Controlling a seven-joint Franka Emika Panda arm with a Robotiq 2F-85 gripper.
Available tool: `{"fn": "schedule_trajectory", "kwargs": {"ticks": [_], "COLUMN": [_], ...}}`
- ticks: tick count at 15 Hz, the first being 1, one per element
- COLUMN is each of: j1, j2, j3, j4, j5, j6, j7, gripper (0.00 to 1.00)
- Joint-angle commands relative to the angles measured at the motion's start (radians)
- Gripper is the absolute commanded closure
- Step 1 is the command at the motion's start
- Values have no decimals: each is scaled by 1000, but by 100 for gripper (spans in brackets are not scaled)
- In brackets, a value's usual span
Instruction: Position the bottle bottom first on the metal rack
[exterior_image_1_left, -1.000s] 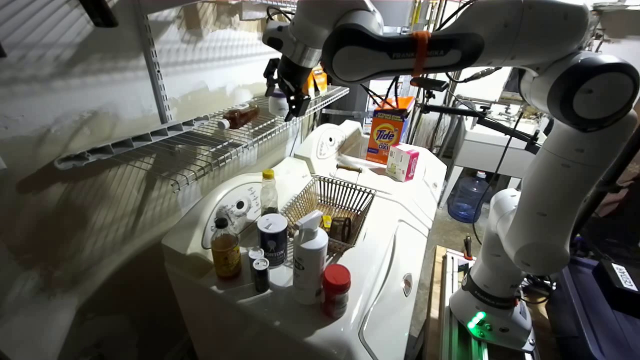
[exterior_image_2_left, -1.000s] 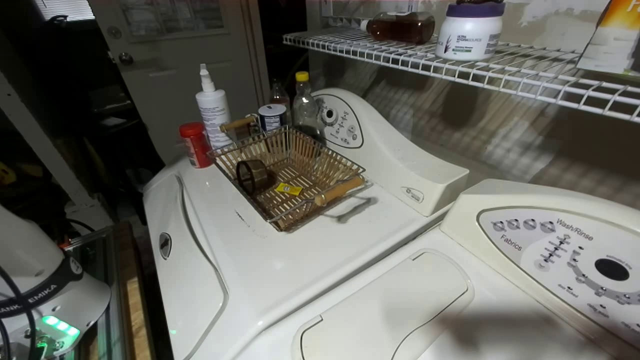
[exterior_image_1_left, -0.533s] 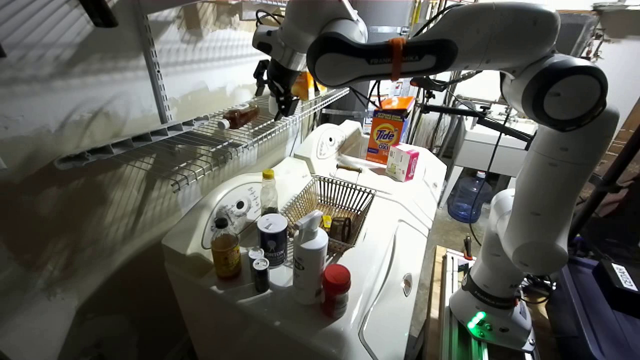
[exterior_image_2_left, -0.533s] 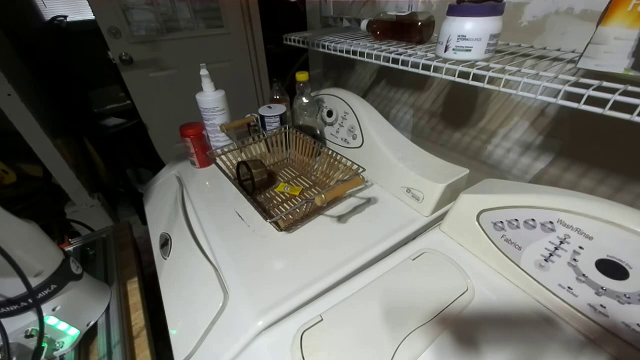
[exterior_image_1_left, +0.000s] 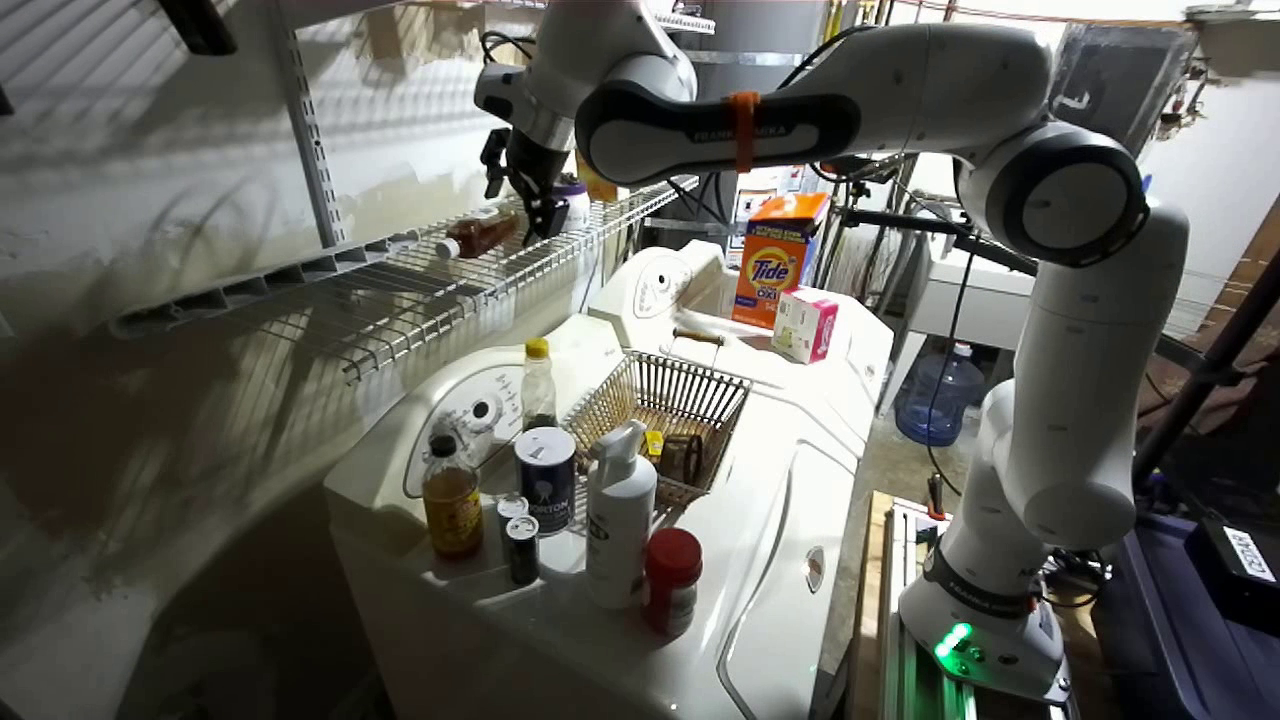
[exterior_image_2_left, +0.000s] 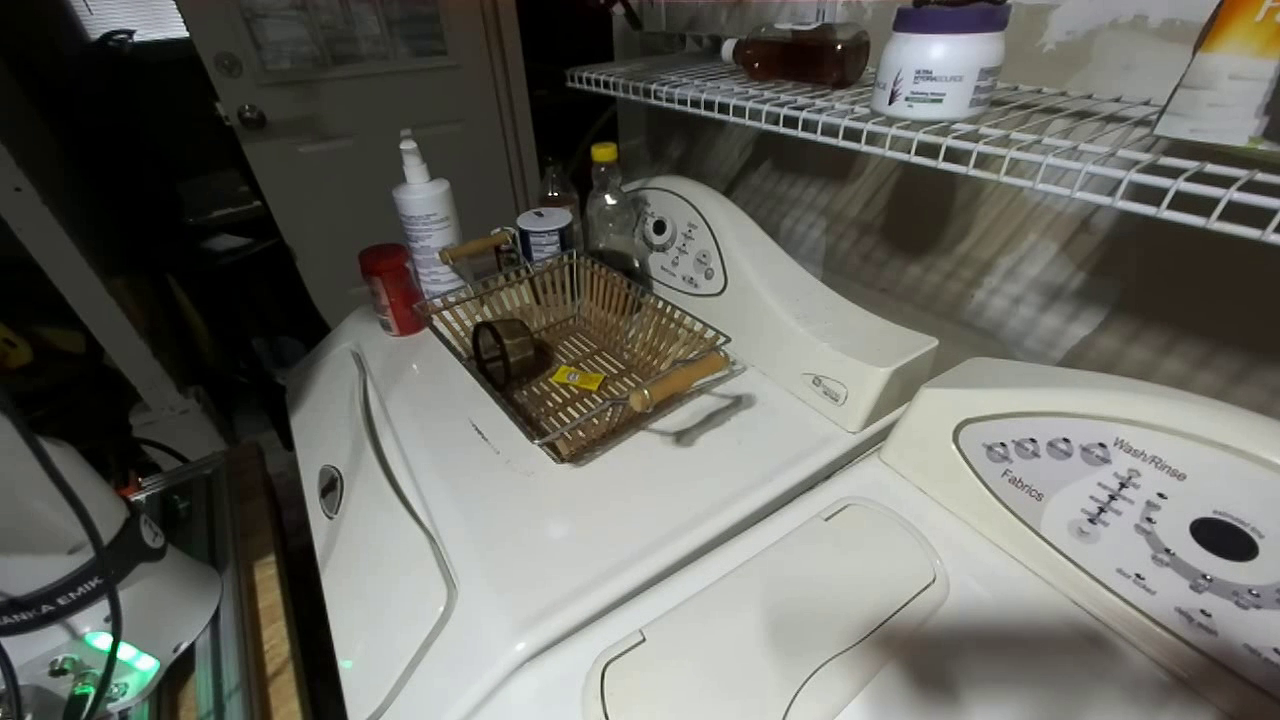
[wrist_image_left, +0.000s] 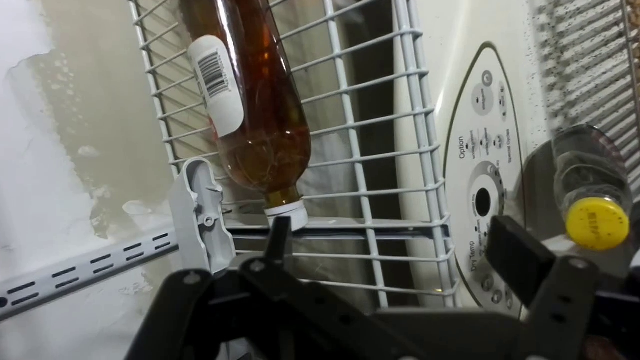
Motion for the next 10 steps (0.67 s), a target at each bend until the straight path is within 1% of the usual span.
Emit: {"fn": "schedule_trajectory", "kwargs": {"ticks": [1, 6, 7, 10], "j1": [-6, -6, -9, -18], "j2": [3, 0, 11, 67], "j3": [7, 7, 7, 8], "j4": [4, 4, 13, 77], "j5": [-1, -1, -1, 21], "j6": [-5, -5, 13, 2], "j7": [1, 1, -15, -67], "gripper": [0, 0, 0, 0]}}
